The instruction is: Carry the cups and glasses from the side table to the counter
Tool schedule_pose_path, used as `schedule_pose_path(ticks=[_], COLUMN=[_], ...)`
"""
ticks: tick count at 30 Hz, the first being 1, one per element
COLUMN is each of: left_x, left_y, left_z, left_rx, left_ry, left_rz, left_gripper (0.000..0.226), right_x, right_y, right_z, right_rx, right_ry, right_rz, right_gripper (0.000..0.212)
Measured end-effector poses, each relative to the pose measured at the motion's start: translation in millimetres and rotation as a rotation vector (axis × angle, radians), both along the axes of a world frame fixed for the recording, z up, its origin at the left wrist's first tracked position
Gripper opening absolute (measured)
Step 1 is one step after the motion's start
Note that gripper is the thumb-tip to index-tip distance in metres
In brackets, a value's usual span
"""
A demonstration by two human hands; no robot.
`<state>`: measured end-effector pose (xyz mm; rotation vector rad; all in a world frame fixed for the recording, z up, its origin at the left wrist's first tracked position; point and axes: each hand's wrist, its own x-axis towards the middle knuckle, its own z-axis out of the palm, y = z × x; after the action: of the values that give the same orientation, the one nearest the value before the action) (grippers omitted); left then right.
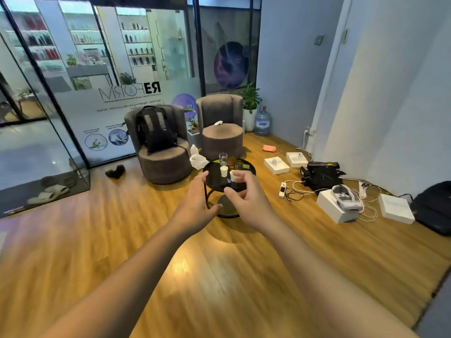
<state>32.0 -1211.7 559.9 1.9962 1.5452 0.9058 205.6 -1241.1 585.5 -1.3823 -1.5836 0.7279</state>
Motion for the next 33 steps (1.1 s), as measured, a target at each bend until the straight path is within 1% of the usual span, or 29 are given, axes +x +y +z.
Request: schedule_pose_path(ticks=[4, 12, 15, 19, 23, 28, 33], left_x=[-0.8, 22.3, 33.5, 44.1, 46.5, 42.3, 43.9], left_y=[87.3, 279.8, 353.0, 445.6, 513.1, 598.6, 690.4], left_z=[-13.8, -35.2, -38.6, -48.6, -78.5, -128.8, -189.7], left_rx=[-0.022, -0.077, -0.124, -0.201, -0.284, -0.372, -0.465], left_ry=[-0.019, -0.023, -0.015, -0.056, -0.084, -0.075, -0.001], left_rz=[-0.07, -0.076, -0.07, -0.036, -0.002, 0.003, -0.023], left_gripper=[0.098, 0.093, 0.096, 0.097, 0.101, 0.101, 0.096], right_x=[-0.1, 19.8, 32.4, 49.8, 57.6, 60.5, 59.3], right_y=[81.9, 275.6, 348.6, 443.7, 516.7, 600.4, 686.9], right_z=[-6.6, -31.4, -38.8, -50.6, -71.4, -116.2, -170.1], right_rx=[-0.022, -0.054, -0.103, -0.158, -0.234, -0.305, -0.368], right_ry=[-0.007, -0.017, -0.048, -0.099, -0.106, -0.113, -0.122], right_rz=[-0.048, -0.057, -0.052, -0.051, -0.036, -0.045, -0.097], right_gripper=[0.049, 0.047, 0.051, 0.056, 0.061, 0.062, 0.064])
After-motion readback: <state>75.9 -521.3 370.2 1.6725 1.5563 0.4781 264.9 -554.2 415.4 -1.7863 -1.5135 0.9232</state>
